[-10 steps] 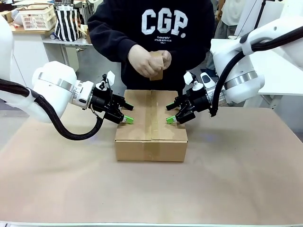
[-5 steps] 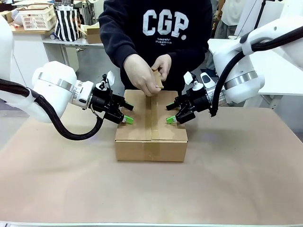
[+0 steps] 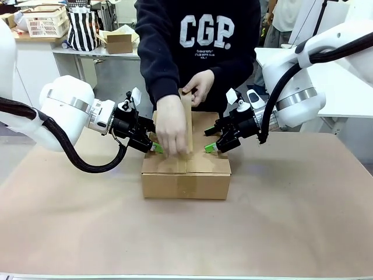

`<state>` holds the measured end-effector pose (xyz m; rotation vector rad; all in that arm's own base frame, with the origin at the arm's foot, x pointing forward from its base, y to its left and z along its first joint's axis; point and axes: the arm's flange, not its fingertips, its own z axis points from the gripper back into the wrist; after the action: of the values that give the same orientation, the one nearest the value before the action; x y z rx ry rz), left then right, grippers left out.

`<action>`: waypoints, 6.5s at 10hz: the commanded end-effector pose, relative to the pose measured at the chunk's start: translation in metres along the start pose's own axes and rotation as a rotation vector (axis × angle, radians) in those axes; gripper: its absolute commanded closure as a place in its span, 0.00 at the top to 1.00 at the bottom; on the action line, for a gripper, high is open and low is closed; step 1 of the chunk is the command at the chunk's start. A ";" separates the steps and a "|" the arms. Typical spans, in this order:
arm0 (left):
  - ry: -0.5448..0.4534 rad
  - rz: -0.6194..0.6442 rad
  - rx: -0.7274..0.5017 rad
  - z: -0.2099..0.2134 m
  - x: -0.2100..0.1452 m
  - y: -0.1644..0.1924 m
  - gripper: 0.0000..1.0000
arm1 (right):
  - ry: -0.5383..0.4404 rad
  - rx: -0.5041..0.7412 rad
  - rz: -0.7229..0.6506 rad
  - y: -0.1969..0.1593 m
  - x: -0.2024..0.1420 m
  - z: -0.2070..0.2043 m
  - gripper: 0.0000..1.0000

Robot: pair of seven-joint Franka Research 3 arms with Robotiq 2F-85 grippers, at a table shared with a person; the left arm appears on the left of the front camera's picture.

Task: Pack the gift set into the box.
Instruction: Press and hold the closed box until the human finishes sealing it.

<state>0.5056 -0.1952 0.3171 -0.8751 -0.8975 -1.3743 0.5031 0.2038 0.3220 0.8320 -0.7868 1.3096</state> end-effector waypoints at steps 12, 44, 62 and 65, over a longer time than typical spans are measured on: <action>0.004 -0.008 -0.002 0.000 -0.005 -0.001 1.00 | -0.002 -0.013 -0.002 0.003 -0.006 -0.002 1.00; 0.004 -0.008 -0.002 0.000 -0.005 -0.001 1.00 | -0.002 -0.013 -0.002 0.003 -0.006 -0.002 1.00; 0.004 -0.008 -0.002 0.000 -0.005 -0.001 1.00 | -0.002 -0.013 -0.002 0.003 -0.006 -0.002 1.00; 0.004 -0.008 -0.002 0.000 -0.005 -0.001 1.00 | -0.002 -0.013 -0.002 0.003 -0.006 -0.002 1.00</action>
<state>0.5057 -0.1949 0.3169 -0.8752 -0.8974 -1.3736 0.5031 0.2036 0.3218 0.8320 -0.7865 1.3092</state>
